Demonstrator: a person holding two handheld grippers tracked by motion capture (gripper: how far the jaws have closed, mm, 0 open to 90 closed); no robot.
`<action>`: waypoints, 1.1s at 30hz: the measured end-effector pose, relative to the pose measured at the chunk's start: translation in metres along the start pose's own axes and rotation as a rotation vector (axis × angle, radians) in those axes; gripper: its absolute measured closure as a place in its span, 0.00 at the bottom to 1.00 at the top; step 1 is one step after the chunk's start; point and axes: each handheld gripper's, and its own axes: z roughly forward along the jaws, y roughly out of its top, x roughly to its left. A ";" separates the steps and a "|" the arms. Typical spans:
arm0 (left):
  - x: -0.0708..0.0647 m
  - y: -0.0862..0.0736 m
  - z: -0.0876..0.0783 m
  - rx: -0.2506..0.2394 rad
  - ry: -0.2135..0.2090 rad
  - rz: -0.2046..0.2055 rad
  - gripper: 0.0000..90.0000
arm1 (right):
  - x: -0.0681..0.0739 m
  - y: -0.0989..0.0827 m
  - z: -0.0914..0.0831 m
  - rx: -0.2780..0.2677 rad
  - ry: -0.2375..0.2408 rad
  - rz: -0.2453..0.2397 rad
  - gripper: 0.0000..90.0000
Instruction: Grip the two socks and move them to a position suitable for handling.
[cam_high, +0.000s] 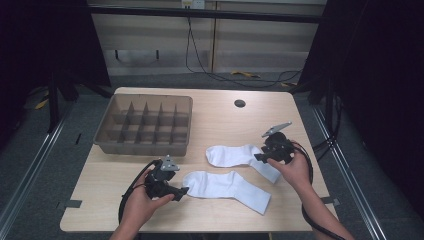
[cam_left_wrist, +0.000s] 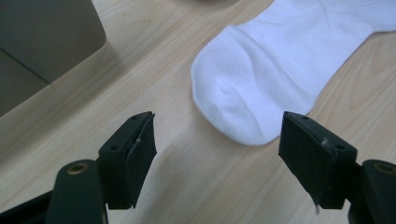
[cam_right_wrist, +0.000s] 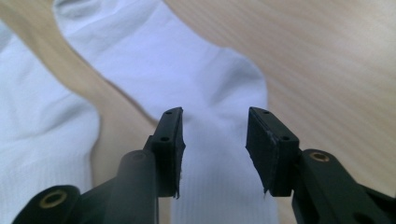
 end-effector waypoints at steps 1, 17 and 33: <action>0.000 0.000 0.000 0.000 0.000 0.000 0.30 | 0.000 0.000 0.000 0.000 0.000 0.000 0.64; 0.001 0.034 0.012 0.077 -0.017 -0.026 0.41 | 0.007 -0.054 -0.007 0.001 0.026 0.023 0.70; -0.007 0.105 0.046 0.198 -0.035 -0.073 0.57 | 0.006 -0.049 -0.003 0.078 0.012 0.054 0.71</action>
